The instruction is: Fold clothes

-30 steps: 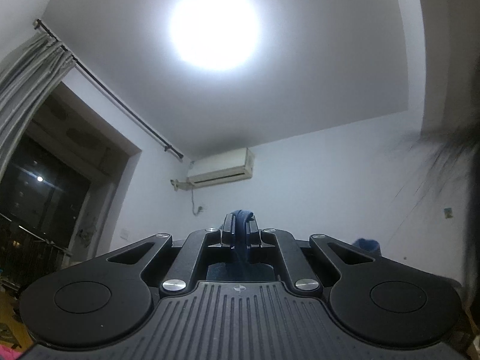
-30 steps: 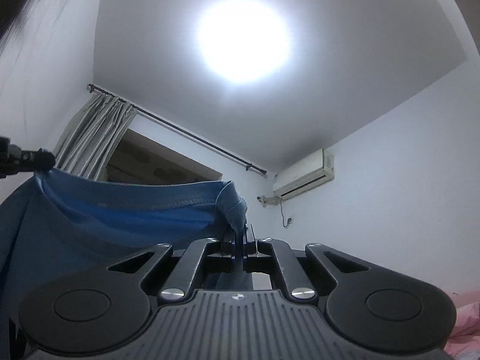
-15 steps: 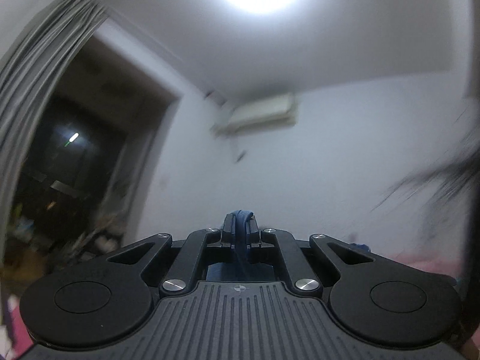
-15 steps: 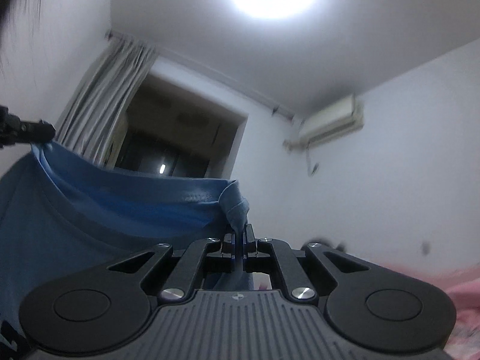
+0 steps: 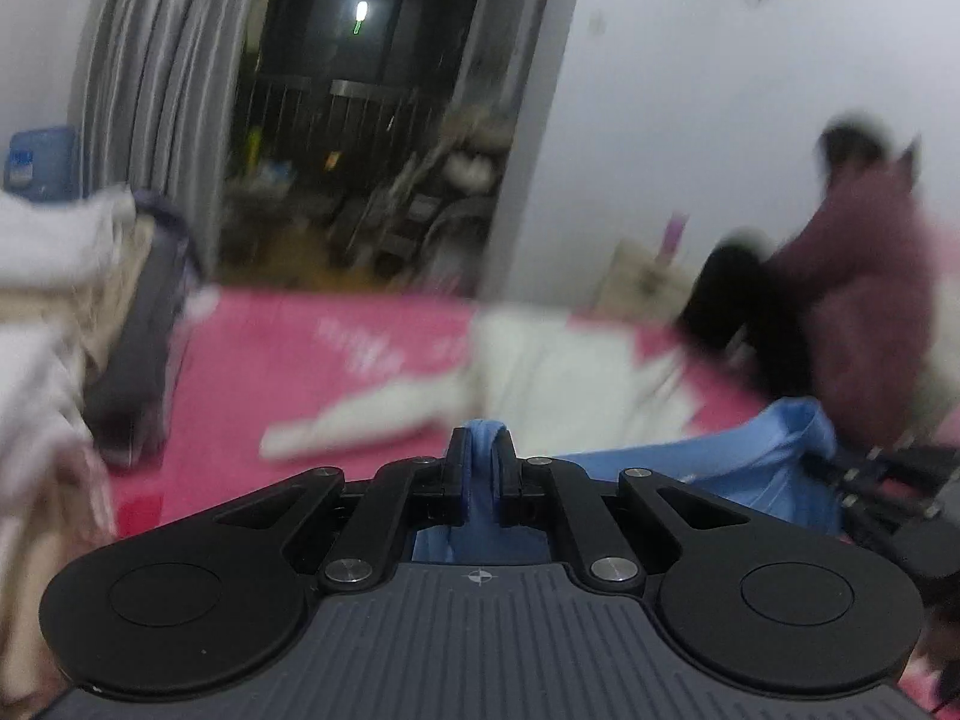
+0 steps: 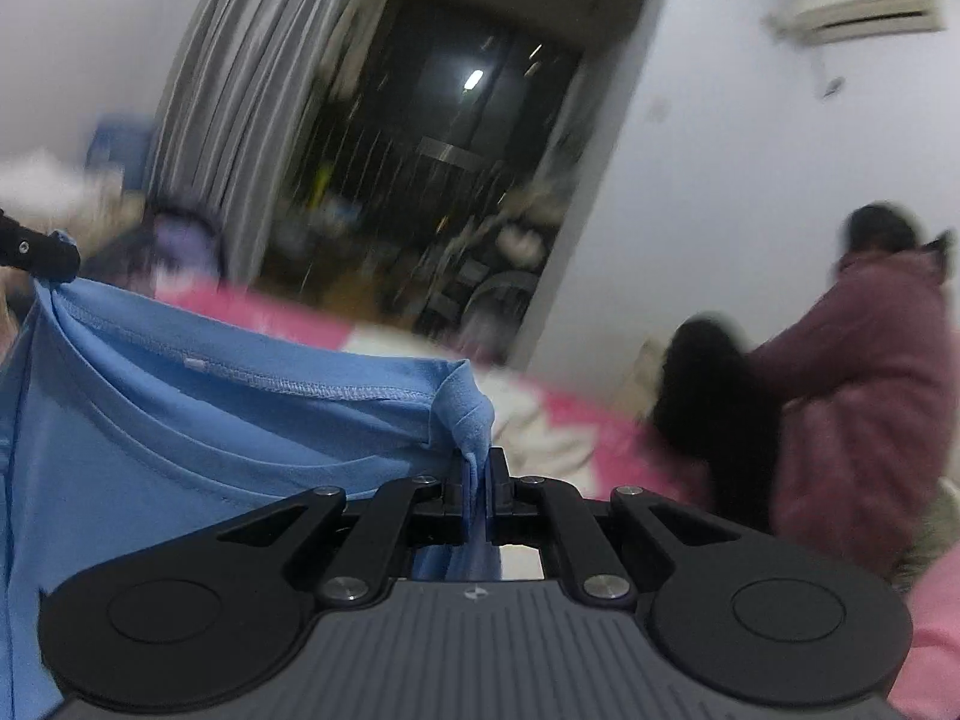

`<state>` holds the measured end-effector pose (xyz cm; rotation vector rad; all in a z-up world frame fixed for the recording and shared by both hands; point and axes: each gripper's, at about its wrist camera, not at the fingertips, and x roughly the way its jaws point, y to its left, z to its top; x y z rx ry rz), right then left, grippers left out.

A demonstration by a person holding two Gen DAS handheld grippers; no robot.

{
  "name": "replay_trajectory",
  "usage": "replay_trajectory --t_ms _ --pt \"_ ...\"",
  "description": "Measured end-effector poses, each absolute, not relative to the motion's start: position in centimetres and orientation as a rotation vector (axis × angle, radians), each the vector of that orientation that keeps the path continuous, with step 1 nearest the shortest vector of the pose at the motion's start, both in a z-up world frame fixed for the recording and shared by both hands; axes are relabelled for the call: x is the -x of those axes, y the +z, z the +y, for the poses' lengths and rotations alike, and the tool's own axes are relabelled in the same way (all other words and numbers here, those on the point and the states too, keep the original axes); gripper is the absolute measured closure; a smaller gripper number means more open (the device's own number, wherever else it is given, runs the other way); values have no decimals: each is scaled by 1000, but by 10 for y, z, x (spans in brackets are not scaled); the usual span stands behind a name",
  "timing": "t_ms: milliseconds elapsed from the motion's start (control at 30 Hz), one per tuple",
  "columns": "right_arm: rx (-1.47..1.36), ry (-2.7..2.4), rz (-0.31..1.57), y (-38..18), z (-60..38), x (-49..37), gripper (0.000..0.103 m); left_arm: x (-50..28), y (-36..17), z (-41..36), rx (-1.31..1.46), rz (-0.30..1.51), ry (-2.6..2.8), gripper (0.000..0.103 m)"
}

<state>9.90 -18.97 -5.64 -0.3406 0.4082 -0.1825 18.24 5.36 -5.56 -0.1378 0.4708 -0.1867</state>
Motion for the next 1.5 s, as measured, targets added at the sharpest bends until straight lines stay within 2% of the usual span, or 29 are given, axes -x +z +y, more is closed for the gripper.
replay_trajectory --t_ms 233,333,433,467,500,533,600,667,800,1000,1133,1233,1367,1433,1500 --pt "317 -142 599 -138 -194 -177 98 -253 -126 52 72 643 -131 97" --pt "253 -88 769 -168 -206 -206 96 -272 -150 50 54 744 -133 91" --pt "174 -49 807 -168 -221 -218 95 -280 -164 50 69 789 -164 84" --pt "143 -38 828 -163 -226 -219 92 -279 -161 53 100 790 -178 75" --pt "113 -29 847 -157 -233 -221 76 -279 -157 58 155 800 -191 64" --pt "84 -21 866 -150 -240 -221 48 -280 -154 64 210 808 -203 59" --pt "-19 4 896 -137 -260 -220 27 -280 -145 76 311 804 -213 47" --pt "-143 34 911 -130 -279 -212 26 -280 -138 86 404 826 -226 43" --pt "-415 25 886 -110 -316 -194 25 -271 -122 103 576 836 -223 42" --pt "-720 50 731 -70 -363 -111 25 -233 -83 112 602 771 -280 42" --pt "-719 44 696 -36 -370 -32 25 -198 -34 126 603 685 -350 42" --pt "-687 31 696 -16 -363 27 25 -169 21 145 573 573 -374 42" --pt "-654 12 700 -2 -346 96 25 -128 97 172 513 428 -363 37" --pt "-634 1 700 1 -335 126 25 -108 125 182 464 389 -356 32" --pt "-585 7 735 -7 -315 142 25 -92 132 179 384 448 -352 32"
